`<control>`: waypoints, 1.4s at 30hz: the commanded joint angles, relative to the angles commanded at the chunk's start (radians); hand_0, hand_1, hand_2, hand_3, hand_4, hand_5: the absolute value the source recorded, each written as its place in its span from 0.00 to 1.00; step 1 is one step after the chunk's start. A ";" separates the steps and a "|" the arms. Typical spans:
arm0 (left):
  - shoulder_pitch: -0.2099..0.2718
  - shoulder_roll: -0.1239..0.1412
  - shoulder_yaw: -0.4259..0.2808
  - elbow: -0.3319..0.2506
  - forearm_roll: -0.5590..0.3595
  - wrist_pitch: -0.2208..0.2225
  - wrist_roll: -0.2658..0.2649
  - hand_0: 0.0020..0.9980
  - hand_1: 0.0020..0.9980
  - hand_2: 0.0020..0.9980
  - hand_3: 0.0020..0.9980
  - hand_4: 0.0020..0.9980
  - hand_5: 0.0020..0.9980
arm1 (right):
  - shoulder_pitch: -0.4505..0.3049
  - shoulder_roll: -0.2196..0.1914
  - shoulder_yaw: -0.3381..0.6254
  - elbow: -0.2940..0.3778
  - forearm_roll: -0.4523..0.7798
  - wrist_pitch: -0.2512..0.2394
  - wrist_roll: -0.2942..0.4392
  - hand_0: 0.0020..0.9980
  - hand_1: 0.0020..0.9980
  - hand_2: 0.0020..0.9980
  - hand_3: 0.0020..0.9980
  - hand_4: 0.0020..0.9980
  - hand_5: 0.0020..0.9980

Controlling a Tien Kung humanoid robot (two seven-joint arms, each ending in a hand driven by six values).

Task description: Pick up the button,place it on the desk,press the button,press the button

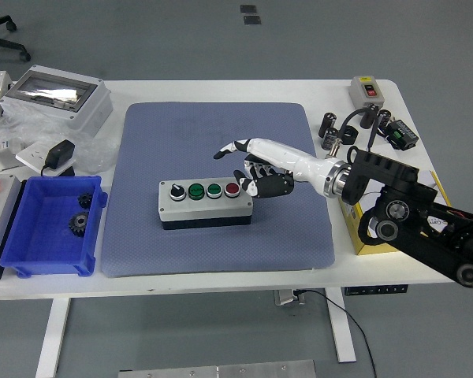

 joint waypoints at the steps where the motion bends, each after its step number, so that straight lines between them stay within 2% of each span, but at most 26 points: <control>1: 0.001 -0.001 0.003 0.000 -0.003 0.002 0.000 0.51 0.47 0.47 0.68 0.00 0.00 | -0.030 0.012 0.032 -0.007 -0.032 -0.047 0.026 0.00 0.08 0.15 0.80 0.27 0.00; 6: 0.008 -0.005 0.012 0.000 -0.009 0.010 0.003 0.51 0.47 0.47 0.68 0.00 0.00 | -0.161 0.090 0.165 -0.073 -0.165 -0.223 0.132 0.03 0.10 0.17 0.79 0.24 0.00; 9: 0.014 -0.009 0.016 0.000 -0.009 0.021 0.007 0.51 0.47 0.47 0.68 0.00 0.00 | -0.253 0.139 0.253 -0.126 -0.141 -0.330 0.222 0.03 0.10 0.17 0.79 0.24 0.00; 10: 0.016 -0.010 0.018 0.000 -0.008 0.028 0.009 0.51 0.47 0.47 0.68 0.00 0.00 | -0.294 0.157 0.289 -0.151 -0.101 -0.371 0.271 0.19 0.34 0.46 0.78 0.42 0.18; 13: 0.018 -0.014 0.018 0.001 -0.003 0.044 0.012 0.51 0.47 0.47 0.68 0.00 0.00 | -0.373 0.182 0.354 -0.205 -0.001 -0.432 0.374 0.19 0.34 0.46 0.78 0.42 0.18; 15: 0.020 -0.017 0.018 0.001 -0.001 0.055 0.013 0.51 0.47 0.47 0.68 0.00 0.00 | -0.425 0.194 0.379 -0.246 0.077 -0.420 0.451 0.19 0.34 0.46 0.78 0.42 0.18; 16: 0.020 -0.018 0.018 0.001 0.000 0.060 0.014 0.51 0.47 0.47 0.68 0.00 0.00 | -0.452 0.199 0.382 -0.268 0.119 -0.400 0.490 0.70 0.76 0.79 0.89 0.51 0.19; 21: 0.018 -0.020 0.013 0.002 0.010 0.069 0.015 0.51 0.47 0.47 0.68 0.00 0.00 | -0.519 0.219 0.366 -0.340 0.310 -0.308 0.636 0.70 0.76 0.79 0.89 0.51 0.19; 22: 0.017 -0.020 0.012 0.003 0.012 0.070 0.014 0.53 0.47 0.46 0.63 0.00 0.00 | -0.523 0.223 0.366 -0.348 0.344 -0.293 0.661 0.78 0.80 0.83 0.88 0.56 0.27; 25: 0.017 -0.019 0.010 0.005 0.016 0.073 0.011 0.53 0.47 0.46 0.63 0.00 0.00 | -0.528 0.226 0.372 -0.356 0.432 -0.269 0.717 0.78 0.80 0.83 0.88 0.56 0.27; 27: 0.018 -0.018 0.009 0.006 0.018 0.075 0.009 0.53 0.47 0.46 0.63 0.00 0.00 | -0.531 0.226 0.380 -0.354 0.487 -0.260 0.717 0.78 0.80 0.83 0.88 0.56 0.27; 28: 0.019 -0.019 0.008 0.006 0.020 0.076 0.009 0.54 0.47 0.46 0.58 0.00 0.00 | -0.534 0.225 0.387 -0.350 0.518 -0.258 0.717 0.79 0.80 0.83 0.84 0.65 0.47; 33: 0.020 -0.021 0.000 0.008 0.039 0.072 0.007 0.54 0.47 0.46 0.58 0.00 0.00 | -0.549 0.225 0.415 -0.322 0.580 -0.255 0.717 0.79 0.80 0.83 0.84 0.65 0.47; 34: 0.020 -0.021 -0.002 0.008 0.042 0.071 0.005 0.54 0.47 0.46 0.57 0.00 0.00 | -0.551 0.225 0.418 -0.317 0.582 -0.255 0.717 0.81 0.79 0.83 0.83 0.69 0.58; 42: 0.007 -0.012 -0.017 0.014 0.063 0.072 -0.011 0.54 0.47 0.45 0.57 0.00 0.00 | -0.551 0.218 0.450 -0.272 0.543 -0.271 0.717 0.81 0.79 0.83 0.82 0.70 0.60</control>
